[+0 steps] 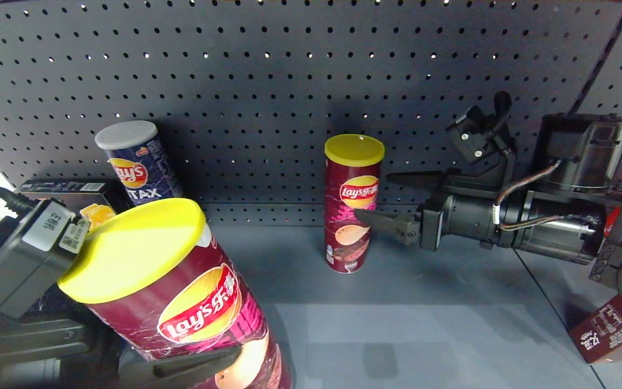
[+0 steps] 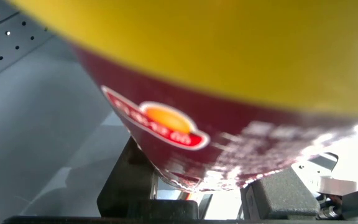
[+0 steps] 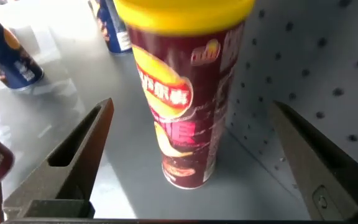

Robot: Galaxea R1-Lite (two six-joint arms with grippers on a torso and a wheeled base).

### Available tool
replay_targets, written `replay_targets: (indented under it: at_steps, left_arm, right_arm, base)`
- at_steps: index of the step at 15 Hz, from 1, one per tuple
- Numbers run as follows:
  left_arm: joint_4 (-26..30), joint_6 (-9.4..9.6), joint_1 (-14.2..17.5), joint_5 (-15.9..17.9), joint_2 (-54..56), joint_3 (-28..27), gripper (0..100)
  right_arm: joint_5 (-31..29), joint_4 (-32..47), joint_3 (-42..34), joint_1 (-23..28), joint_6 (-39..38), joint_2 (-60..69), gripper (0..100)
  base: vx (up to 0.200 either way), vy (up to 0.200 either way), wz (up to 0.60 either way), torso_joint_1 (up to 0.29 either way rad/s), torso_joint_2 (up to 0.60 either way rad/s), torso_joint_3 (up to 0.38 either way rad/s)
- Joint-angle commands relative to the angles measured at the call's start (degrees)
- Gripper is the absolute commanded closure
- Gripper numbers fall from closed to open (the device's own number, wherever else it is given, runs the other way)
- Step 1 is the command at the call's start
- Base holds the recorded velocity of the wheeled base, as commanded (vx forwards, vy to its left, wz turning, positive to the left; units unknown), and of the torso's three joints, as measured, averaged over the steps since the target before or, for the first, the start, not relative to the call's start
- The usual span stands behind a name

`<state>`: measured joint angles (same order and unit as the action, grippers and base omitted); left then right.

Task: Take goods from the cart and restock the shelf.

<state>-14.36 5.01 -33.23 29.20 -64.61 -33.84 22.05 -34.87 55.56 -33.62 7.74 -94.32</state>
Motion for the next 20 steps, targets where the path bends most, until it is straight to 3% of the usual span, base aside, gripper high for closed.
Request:
replay_targets:
  at_steps: [1,20]
  left_arm:
    - [0.03,0.0,0.01,-0.02,0.01,0.0,100]
    - [0.12,0.0,0.89,-0.1,0.01,0.09,100]
  right_arm:
    - [0.01,-0.12,-0.11,-0.04,0.08,-1.66,0]
    - [2.29,-9.61,-0.63,0.31,-0.45,-12.73,0]
  base:
    - [0.0,0.0,0.0,0.0,0.0,0.0]
    - [0.0,0.0,0.0,0.0,0.0,0.0]
